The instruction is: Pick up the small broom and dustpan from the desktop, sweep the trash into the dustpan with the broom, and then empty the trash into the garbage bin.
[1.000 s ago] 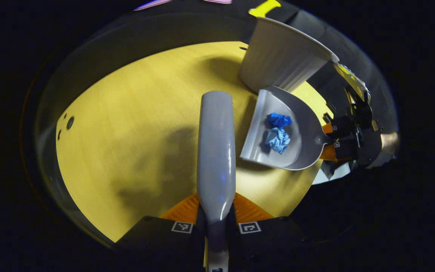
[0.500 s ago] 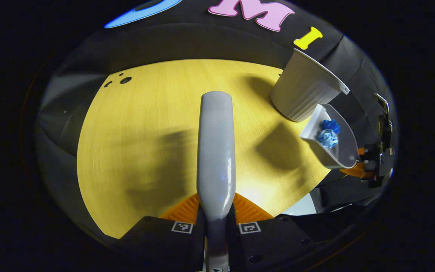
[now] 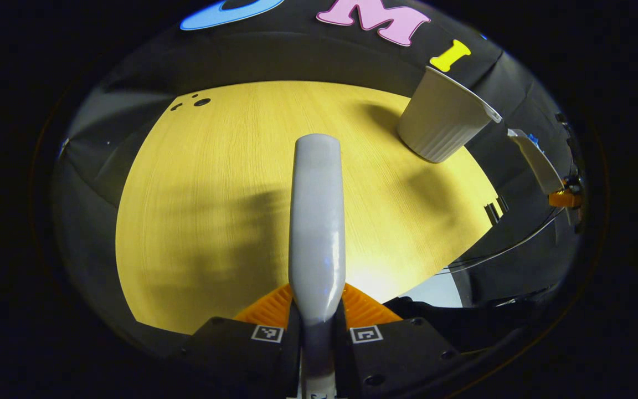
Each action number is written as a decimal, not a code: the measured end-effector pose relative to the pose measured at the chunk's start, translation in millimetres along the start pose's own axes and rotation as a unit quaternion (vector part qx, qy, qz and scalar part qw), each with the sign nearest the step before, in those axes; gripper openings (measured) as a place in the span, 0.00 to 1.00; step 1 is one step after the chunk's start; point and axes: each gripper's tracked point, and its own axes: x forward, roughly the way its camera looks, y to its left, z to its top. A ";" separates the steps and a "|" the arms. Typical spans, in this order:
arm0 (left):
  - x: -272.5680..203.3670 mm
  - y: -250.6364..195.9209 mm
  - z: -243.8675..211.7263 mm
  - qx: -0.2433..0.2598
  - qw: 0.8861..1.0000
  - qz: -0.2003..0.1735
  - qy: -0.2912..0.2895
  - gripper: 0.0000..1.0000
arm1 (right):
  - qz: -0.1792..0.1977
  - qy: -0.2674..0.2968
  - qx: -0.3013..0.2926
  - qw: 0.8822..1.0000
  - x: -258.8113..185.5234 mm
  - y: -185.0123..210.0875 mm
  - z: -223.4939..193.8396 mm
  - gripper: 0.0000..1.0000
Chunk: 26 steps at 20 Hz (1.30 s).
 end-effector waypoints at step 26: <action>-52.1 -71.3 -24.1 -0.078 0.994 -0.022 -0.077 0.29 | -0.221 0.010 -0.246 0.944 3.6 -66.1 25.8 0.36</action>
